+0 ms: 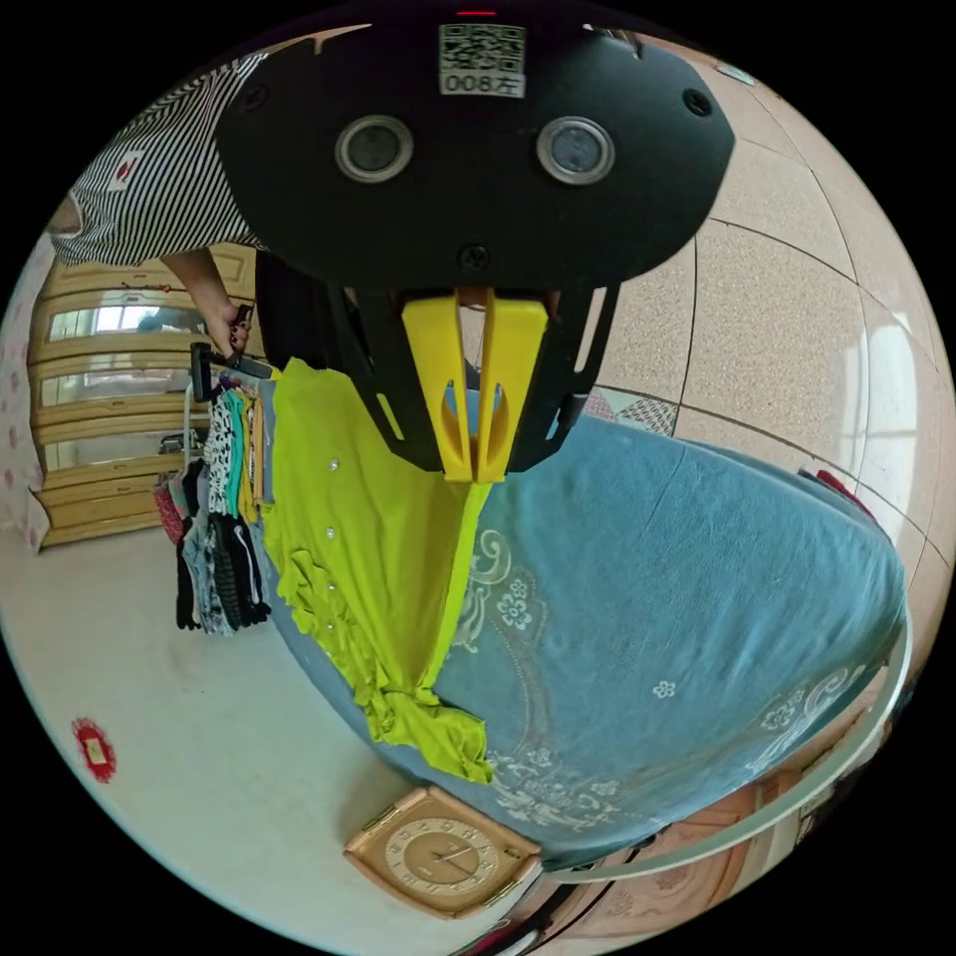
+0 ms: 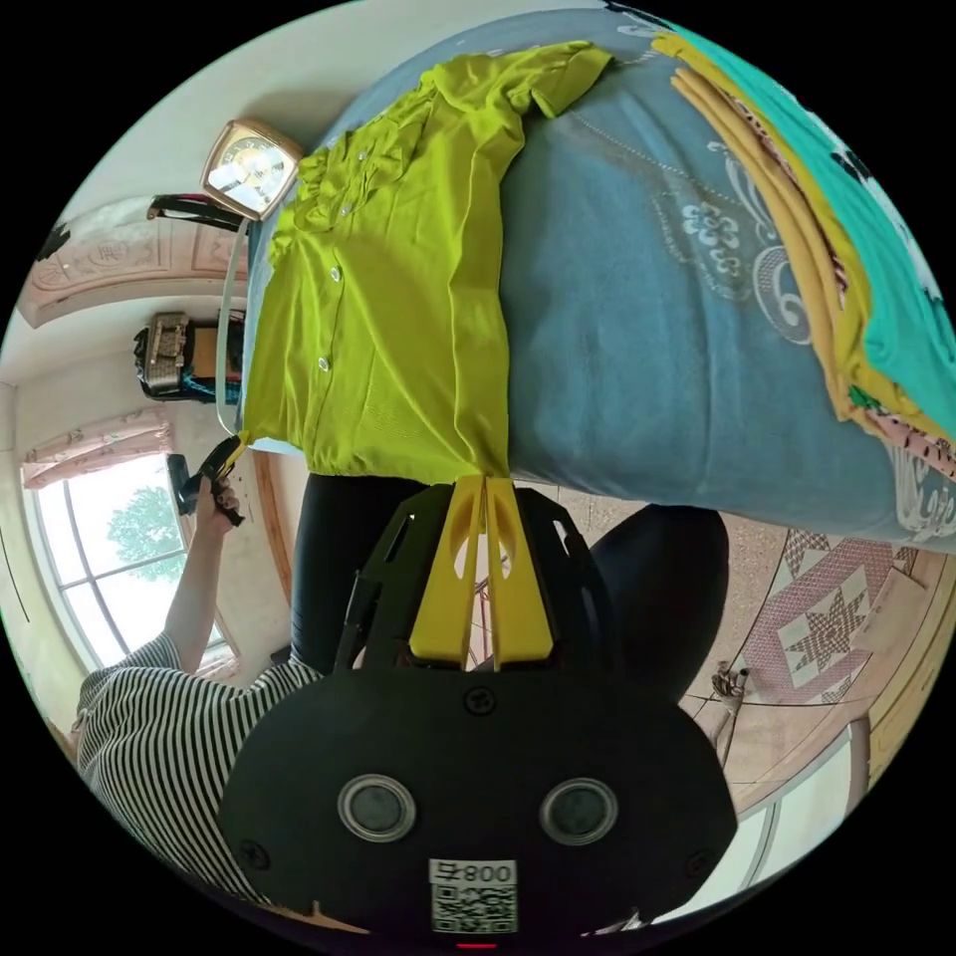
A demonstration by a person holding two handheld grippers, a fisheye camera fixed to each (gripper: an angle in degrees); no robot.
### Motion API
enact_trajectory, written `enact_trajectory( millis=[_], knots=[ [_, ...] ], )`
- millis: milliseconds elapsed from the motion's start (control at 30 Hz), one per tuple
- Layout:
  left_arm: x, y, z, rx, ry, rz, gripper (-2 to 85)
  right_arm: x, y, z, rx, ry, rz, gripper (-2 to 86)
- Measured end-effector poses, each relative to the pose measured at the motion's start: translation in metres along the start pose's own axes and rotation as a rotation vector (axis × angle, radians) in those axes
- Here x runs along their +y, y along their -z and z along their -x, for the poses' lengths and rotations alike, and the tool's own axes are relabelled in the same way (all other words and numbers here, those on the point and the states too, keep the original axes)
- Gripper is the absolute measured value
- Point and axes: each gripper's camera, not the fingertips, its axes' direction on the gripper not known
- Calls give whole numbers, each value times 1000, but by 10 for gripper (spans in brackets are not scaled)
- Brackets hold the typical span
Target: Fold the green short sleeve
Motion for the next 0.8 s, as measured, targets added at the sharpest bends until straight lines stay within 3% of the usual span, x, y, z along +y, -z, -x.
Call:
enact_trajectory(
  millis=[300, 500, 800],
  knots=[
    [19, 69, 5, -10, -36, -67, 9, 11, 15, -16, -100, 91, 64, 1],
    [18, 47, 34, -35, 76, -31, 29, 5, -2, -31, -70, 17, 55, 5],
    [-72, 31, -18, -113, -27, -91, 74, -81, 60, -3, 239, 95, -188, 31]
  ],
)
